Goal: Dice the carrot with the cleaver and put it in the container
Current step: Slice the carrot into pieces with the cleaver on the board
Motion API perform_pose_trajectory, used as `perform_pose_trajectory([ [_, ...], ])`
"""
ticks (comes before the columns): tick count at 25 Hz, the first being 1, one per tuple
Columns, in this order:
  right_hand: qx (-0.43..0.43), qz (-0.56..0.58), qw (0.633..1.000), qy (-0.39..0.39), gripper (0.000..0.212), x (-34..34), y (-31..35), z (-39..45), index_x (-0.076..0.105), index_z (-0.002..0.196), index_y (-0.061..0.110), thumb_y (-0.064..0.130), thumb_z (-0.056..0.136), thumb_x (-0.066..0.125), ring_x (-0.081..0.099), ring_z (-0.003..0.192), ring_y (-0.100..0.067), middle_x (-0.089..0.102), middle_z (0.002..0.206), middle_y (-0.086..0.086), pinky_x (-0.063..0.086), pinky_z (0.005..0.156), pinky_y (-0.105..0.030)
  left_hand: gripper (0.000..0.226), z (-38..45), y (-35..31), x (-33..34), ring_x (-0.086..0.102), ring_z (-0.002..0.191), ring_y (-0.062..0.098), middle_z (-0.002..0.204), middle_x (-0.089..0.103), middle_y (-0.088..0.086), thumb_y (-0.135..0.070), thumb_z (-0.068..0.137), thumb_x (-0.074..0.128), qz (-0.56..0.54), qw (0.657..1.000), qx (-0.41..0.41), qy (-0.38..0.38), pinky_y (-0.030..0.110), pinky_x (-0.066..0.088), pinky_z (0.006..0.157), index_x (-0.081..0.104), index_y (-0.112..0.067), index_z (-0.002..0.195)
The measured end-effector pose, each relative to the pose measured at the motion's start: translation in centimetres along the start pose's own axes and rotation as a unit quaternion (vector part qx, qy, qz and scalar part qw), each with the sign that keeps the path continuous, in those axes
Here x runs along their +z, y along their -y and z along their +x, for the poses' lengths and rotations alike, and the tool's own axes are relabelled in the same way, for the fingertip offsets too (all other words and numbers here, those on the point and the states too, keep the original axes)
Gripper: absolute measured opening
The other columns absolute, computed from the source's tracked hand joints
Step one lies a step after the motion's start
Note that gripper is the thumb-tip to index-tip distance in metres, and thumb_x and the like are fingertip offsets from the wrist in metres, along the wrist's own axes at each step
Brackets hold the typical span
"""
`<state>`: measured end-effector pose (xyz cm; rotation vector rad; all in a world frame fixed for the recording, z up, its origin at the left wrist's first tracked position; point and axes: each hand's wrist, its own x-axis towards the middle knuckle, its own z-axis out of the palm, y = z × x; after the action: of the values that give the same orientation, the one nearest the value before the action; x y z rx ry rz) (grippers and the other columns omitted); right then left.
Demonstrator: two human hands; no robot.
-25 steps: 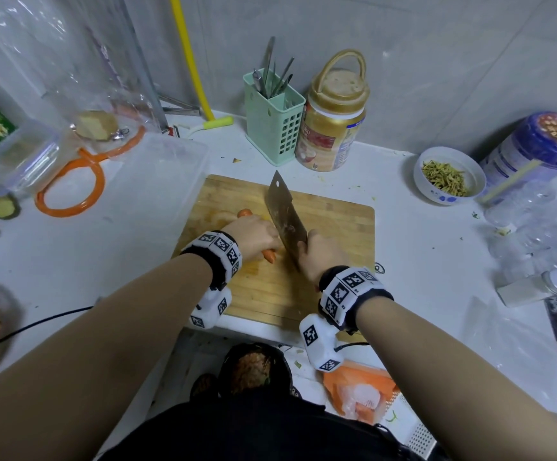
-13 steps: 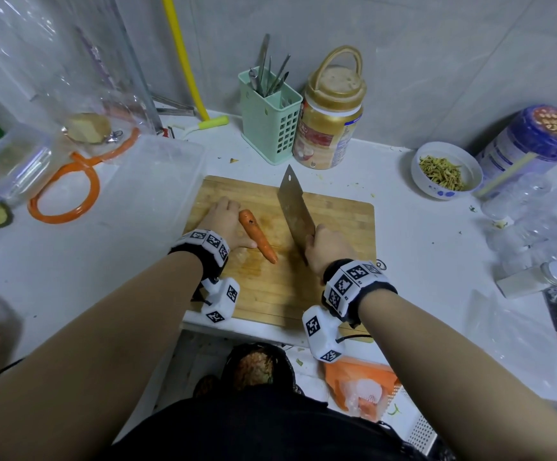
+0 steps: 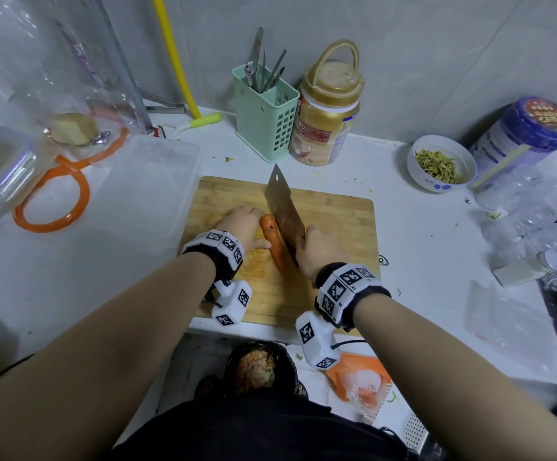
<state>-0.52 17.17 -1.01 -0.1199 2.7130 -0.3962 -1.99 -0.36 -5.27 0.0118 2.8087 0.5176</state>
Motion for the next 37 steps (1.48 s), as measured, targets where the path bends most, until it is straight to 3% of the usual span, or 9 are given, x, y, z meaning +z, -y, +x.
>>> perform_pose_trajectory([
  [4, 0.009, -0.008, 1.0, -0.005, 0.03, 0.3, 0.5, -0.3, 0.049, 0.112, 0.009, 0.034, 0.1, 0.036, 0.064, 0.088, -0.037, 0.063, 0.102, -0.015, 0.053, 0.072, -0.041, 0.07, -0.5, -0.1, -0.2, 0.043, 0.128, 0.026, 0.136, 0.047, 0.008, -0.041, 0.081, 0.074, 0.009, 0.999, 0.022, -0.021, 0.035, 0.039, 0.101, 0.046, -0.011, 0.137],
  [9, 0.009, 0.006, 1.0, -0.022, 0.027, 0.3, 0.7, -1.3, 0.048, 0.11, 0.009, 0.032, 0.1, 0.035, 0.063, 0.081, -0.035, 0.063, 0.096, -0.014, 0.053, 0.069, -0.041, 0.049, -1.5, 0.5, -0.7, 0.048, 0.116, 0.022, 0.12, 0.054, 0.005, -0.038, 0.081, 0.074, 0.028, 0.995, 0.087, -0.048, 0.03, 0.041, 0.088, 0.058, -0.013, 0.12],
  [12, 0.006, 0.02, 0.999, -0.035, 0.027, 0.2, 0.9, -1.7, 0.048, 0.107, 0.009, 0.032, 0.1, 0.034, 0.063, 0.077, -0.034, 0.063, 0.094, -0.014, 0.054, 0.067, -0.041, 0.042, -2.0, 0.0, -0.6, 0.049, 0.114, 0.021, 0.118, 0.056, 0.002, -0.037, 0.084, 0.071, 0.042, 0.992, 0.108, -0.047, 0.029, 0.04, 0.085, 0.061, -0.017, 0.12],
  [16, -0.003, 0.045, 0.998, -0.041, 0.027, -0.2, 1.1, -1.7, 0.047, 0.103, 0.011, 0.034, 0.099, 0.032, 0.066, 0.071, -0.038, 0.063, 0.092, -0.015, 0.058, 0.066, -0.049, 0.045, -2.4, -0.5, -0.4, 0.047, 0.121, 0.02, 0.128, 0.055, 0.001, -0.037, 0.09, 0.064, 0.061, 0.992, 0.105, -0.042, 0.029, 0.041, 0.09, 0.059, -0.018, 0.13],
  [23, -0.019, 0.025, 0.999, -0.026, 0.031, -0.3, 1.5, -1.8, 0.047, 0.111, 0.009, 0.033, 0.099, 0.031, 0.067, 0.075, -0.038, 0.063, 0.096, -0.016, 0.057, 0.07, -0.048, 0.048, -3.2, -0.6, 0.1, 0.044, 0.128, 0.021, 0.14, 0.052, 0.002, -0.033, 0.094, 0.06, 0.065, 0.993, 0.096, -0.027, 0.033, 0.036, 0.103, 0.051, -0.02, 0.14],
  [31, -0.021, 0.007, 0.999, -0.024, 0.032, -0.6, 2.0, -2.1, 0.047, 0.116, 0.008, 0.031, 0.101, 0.033, 0.065, 0.083, -0.037, 0.062, 0.102, -0.015, 0.055, 0.072, -0.042, 0.035, -2.7, -0.4, 0.1, 0.051, 0.117, 0.021, 0.126, 0.057, 0.001, -0.024, 0.094, 0.058, 0.082, 0.992, 0.091, -0.038, 0.036, 0.045, 0.094, 0.062, -0.02, 0.129],
  [37, -0.025, -0.008, 0.999, -0.024, 0.031, -0.7, 2.2, -2.5, 0.047, 0.119, 0.007, 0.029, 0.101, 0.034, 0.063, 0.091, -0.037, 0.063, 0.108, -0.016, 0.044, 0.066, -0.035, 0.033, -2.5, -0.3, 0.0, 0.049, 0.118, 0.019, 0.128, 0.053, -0.004, -0.026, 0.094, 0.058, 0.104, 0.99, 0.086, -0.044, 0.036, 0.045, 0.093, 0.063, -0.026, 0.127],
])
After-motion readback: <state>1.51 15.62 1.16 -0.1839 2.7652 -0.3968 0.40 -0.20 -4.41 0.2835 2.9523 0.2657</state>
